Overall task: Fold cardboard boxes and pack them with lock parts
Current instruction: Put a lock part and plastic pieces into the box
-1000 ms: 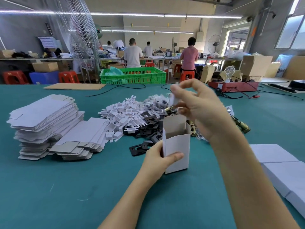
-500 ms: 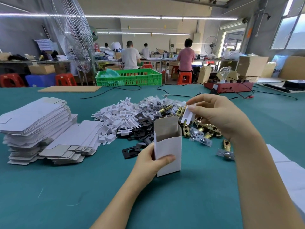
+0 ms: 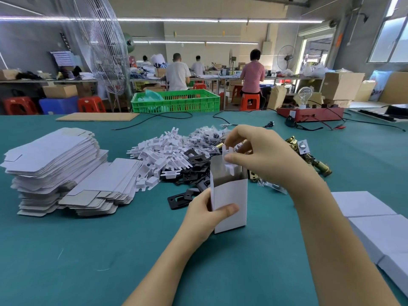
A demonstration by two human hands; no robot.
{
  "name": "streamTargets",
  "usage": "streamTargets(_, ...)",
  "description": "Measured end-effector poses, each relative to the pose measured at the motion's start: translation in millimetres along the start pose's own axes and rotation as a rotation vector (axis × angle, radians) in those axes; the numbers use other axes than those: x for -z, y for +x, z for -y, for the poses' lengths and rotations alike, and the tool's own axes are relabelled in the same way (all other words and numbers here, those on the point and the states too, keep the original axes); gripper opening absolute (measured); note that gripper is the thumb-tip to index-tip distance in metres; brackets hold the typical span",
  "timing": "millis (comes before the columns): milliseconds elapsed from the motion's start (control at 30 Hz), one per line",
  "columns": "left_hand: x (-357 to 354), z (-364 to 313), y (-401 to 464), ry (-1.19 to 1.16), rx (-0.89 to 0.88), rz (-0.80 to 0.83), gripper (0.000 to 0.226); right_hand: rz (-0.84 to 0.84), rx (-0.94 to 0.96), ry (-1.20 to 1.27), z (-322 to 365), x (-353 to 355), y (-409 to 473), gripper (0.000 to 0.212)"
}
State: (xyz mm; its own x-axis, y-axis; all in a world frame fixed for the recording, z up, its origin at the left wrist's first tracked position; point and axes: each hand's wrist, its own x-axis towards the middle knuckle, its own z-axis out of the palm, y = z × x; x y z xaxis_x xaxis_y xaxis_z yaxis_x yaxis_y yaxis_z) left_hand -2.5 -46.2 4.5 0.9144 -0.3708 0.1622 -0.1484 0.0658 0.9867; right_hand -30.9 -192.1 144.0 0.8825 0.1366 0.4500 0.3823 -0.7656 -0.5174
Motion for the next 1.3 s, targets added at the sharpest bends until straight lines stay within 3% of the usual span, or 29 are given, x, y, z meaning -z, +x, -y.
streamTargets(300, 0, -1, -1, -0.035, 0.008, 0.015, 0.039, 0.205, 0.024, 0.016, 2, -1, -1, 0.004)
streamTargets(567, 1, 1, 0, -0.034, 0.004, 0.029, 0.035, 0.381, -0.012, 0.075, -6, -3, 0, 0.011)
streamTargets(800, 0, -1, -1, -0.038, -0.004, 0.036, 0.038, 0.313, -0.042, -0.014, -4, -1, -2, 0.012)
streamTargets(967, 0, -2, -1, -0.035, -0.006, 0.039, 0.04, 0.373, -0.04, -0.084, -1, -2, -1, 0.013)
streamTargets(1133, 0, -2, -1, -0.029, -0.005, 0.036, 0.042, 0.282, -0.041, -0.038, -4, 7, -3, 0.01)
streamTargets(1300, 1, -2, -2, -0.018, -0.006, 0.042, 0.035, -0.081, -0.188, 0.259, -29, 2, 0, 0.009)
